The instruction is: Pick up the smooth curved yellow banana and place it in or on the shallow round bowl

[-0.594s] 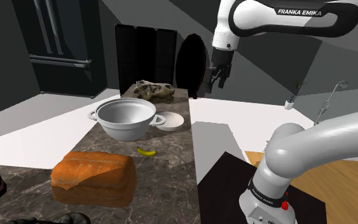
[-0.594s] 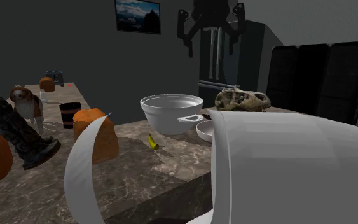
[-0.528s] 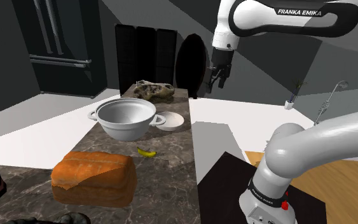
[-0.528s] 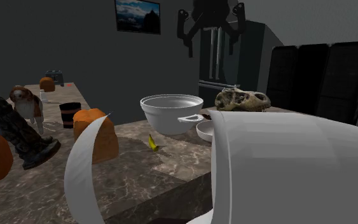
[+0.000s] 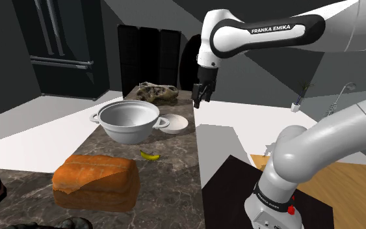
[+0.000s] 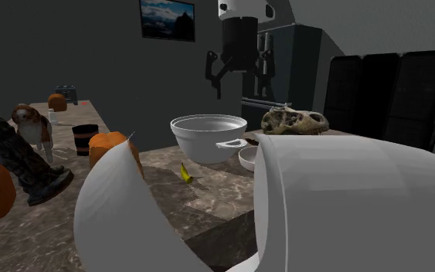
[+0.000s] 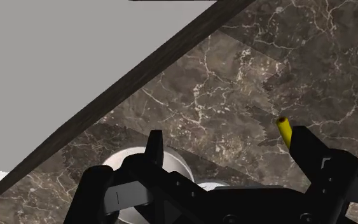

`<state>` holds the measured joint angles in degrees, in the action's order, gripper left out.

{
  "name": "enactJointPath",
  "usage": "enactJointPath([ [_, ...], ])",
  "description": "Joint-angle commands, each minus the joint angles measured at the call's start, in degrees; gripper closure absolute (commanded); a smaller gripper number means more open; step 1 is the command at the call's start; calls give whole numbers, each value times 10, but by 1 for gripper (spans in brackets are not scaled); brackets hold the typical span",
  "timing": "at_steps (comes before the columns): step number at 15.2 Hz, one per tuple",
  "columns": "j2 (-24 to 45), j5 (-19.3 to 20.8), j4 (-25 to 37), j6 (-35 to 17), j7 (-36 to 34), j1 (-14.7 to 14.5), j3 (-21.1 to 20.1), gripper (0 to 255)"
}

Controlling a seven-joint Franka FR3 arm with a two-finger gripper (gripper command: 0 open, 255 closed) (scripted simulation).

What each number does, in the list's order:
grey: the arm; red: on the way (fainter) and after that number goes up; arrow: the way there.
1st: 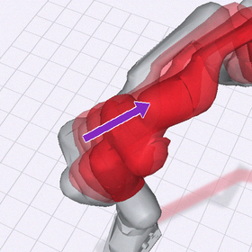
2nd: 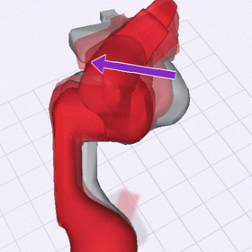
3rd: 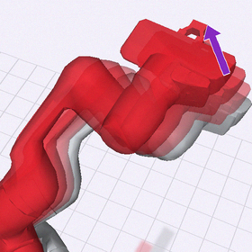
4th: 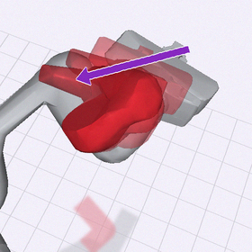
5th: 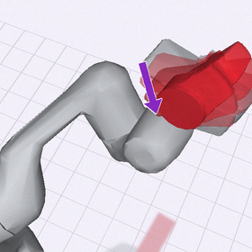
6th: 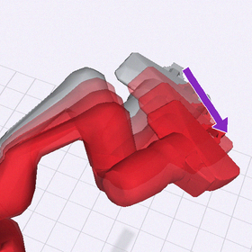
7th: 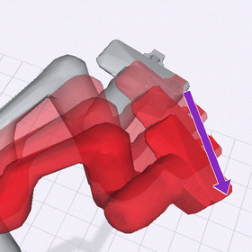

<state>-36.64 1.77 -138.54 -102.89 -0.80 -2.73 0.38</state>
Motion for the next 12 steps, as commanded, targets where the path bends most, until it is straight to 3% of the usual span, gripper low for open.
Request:
enactJointPath([
  [1, 39, -5, -1, -38, 14, -9, 1, 0],
  [12, 247, -44, 29, -196, 93, -60, -10, 0],
])
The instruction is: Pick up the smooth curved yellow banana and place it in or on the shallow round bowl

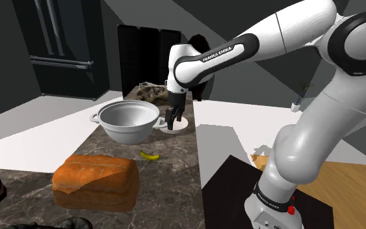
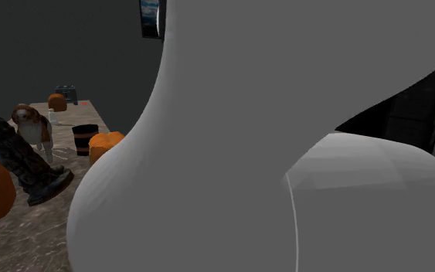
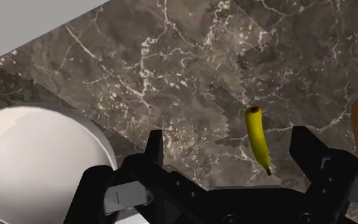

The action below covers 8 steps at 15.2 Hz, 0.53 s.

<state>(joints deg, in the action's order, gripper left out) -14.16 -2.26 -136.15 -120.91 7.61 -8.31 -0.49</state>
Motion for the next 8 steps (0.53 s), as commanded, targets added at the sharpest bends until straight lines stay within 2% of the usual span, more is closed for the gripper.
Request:
enactJointPath([
  [1, 42, -8, 11, -28, 17, -8, -3, 0],
  [8, 181, -32, 70, -95, 68, -34, -23, 0],
])
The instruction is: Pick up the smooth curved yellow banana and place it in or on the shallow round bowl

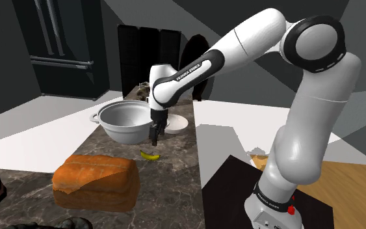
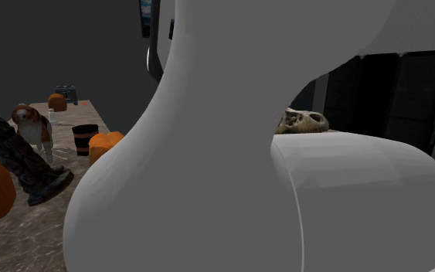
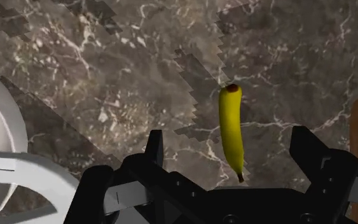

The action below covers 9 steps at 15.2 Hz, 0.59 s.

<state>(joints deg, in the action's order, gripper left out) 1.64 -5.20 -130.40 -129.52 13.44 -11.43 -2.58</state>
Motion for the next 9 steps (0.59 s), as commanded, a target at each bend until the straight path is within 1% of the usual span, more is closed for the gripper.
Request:
enactJointPath([
  [1, 43, -5, 23, -17, 16, -5, -6, 0],
  [3, 83, -10, 45, -31, 29, -11, -14, 0],
  [4, 89, -10, 49, -33, 31, -12, -15, 0],
  [9, 114, -11, 38, -69, 32, -14, -17, 0],
])
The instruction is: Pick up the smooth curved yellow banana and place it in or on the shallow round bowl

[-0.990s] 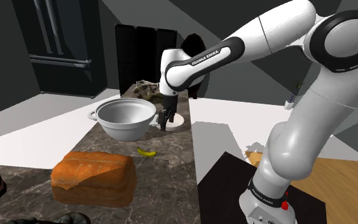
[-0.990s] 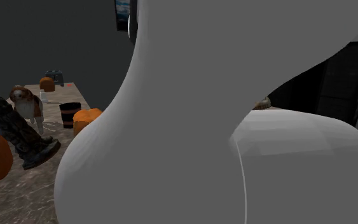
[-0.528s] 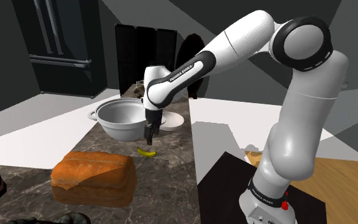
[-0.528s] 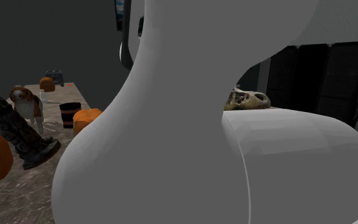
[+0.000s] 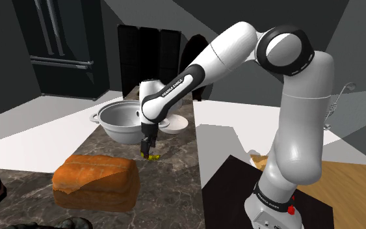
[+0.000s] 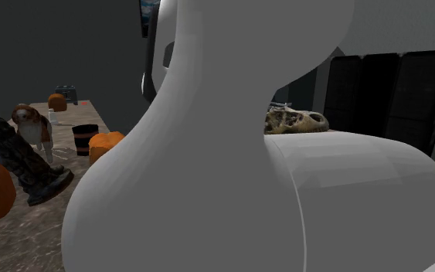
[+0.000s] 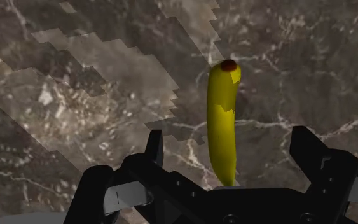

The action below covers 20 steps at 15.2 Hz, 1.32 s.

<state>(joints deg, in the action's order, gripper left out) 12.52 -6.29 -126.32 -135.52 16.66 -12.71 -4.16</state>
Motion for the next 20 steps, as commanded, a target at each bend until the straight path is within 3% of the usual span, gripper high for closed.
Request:
enactJointPath([
  [1, 11, -1, -5, -16, 0, -1, -1, 0],
  [10, 19, -1, -7, -27, 0, -2, -1, 0],
  [11, 19, -1, -7, -27, 0, -2, -1, 255],
  [20, 19, -1, -7, -27, 0, -2, -1, 255],
])
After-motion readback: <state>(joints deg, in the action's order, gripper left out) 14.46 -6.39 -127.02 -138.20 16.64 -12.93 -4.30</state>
